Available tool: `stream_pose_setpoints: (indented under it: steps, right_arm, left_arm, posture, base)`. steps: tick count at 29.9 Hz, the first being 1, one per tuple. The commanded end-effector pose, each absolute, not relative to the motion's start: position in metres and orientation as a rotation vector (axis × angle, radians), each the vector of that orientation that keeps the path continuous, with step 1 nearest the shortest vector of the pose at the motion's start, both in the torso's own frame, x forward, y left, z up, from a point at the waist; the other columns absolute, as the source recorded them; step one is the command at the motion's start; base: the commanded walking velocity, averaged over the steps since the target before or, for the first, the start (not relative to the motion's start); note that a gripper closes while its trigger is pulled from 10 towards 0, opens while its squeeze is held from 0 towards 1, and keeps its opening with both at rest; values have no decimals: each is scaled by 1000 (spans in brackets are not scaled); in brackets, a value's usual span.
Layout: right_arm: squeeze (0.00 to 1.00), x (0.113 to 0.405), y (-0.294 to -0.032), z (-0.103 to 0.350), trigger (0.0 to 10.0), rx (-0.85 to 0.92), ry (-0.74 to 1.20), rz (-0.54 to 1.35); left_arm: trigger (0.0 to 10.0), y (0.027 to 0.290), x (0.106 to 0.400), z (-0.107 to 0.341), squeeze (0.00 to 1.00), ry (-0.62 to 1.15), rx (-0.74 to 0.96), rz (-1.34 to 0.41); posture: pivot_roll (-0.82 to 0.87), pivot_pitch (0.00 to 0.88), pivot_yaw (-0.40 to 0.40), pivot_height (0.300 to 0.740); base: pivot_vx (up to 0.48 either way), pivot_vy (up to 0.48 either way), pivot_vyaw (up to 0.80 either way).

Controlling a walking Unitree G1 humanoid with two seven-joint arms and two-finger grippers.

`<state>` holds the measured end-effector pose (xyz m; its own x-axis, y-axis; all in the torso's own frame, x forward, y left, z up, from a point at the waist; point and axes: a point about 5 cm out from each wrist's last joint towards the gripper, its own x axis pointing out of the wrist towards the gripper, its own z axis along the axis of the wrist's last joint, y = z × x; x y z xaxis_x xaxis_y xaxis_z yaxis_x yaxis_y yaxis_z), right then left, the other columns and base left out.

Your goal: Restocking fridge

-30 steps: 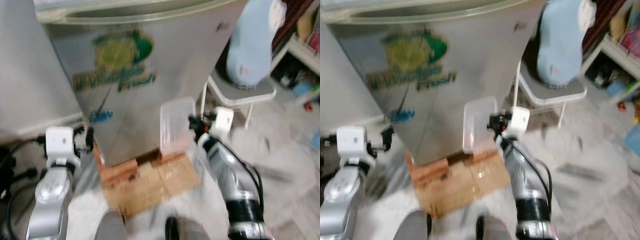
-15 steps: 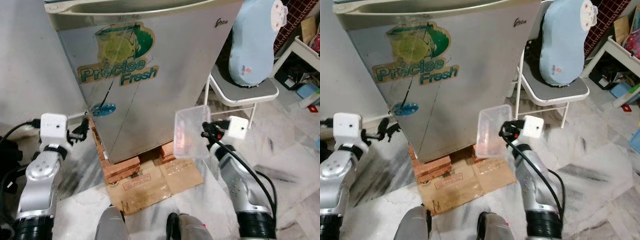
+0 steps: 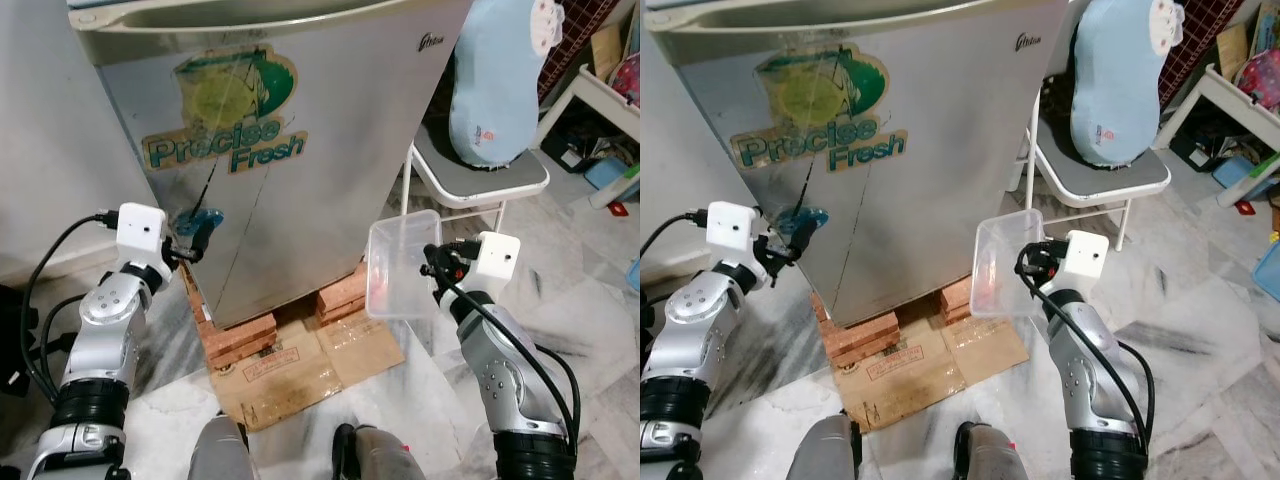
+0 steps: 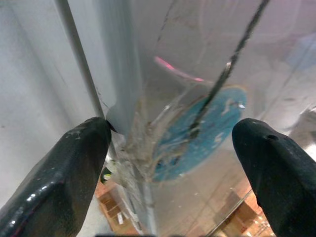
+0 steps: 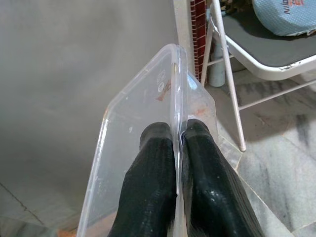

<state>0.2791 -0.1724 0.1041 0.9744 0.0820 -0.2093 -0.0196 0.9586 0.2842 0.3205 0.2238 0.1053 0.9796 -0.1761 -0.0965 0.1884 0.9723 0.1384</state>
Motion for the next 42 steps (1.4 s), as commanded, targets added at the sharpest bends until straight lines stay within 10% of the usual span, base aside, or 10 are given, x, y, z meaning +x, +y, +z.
stream_pose_setpoints:
  steps: [1, 13, 31, 42]
  right_arm:
    - [0, 276, -176, 106, 10000, 277, 222, 46]
    - [0, 277, -173, 107, 10000, 275, 231, 56]
    - [0, 274, -190, 101, 10000, 253, 240, -78]
    - [0, 272, -194, 91, 10000, 247, 264, -173]
  left_arm:
    - [10000, 222, 324, 103, 0, 85, 192, -191]
    - [10000, 218, 330, 101, 0, 67, 179, -178]
    - [10000, 102, 311, 85, 0, 143, 140, -867]
    - [10000, 88, 283, 97, 0, 82, 94, -882]
  posture:
    - [13, 205, -70, 740]
    - [13, 214, -85, 740]
    - [20, 204, -98, 740]
    - [50, 194, -81, 740]
  base:
    - [0, 0, 0]
    - [0, 0, 0]
    - [0, 0, 0]
    - [0, 0, -614]
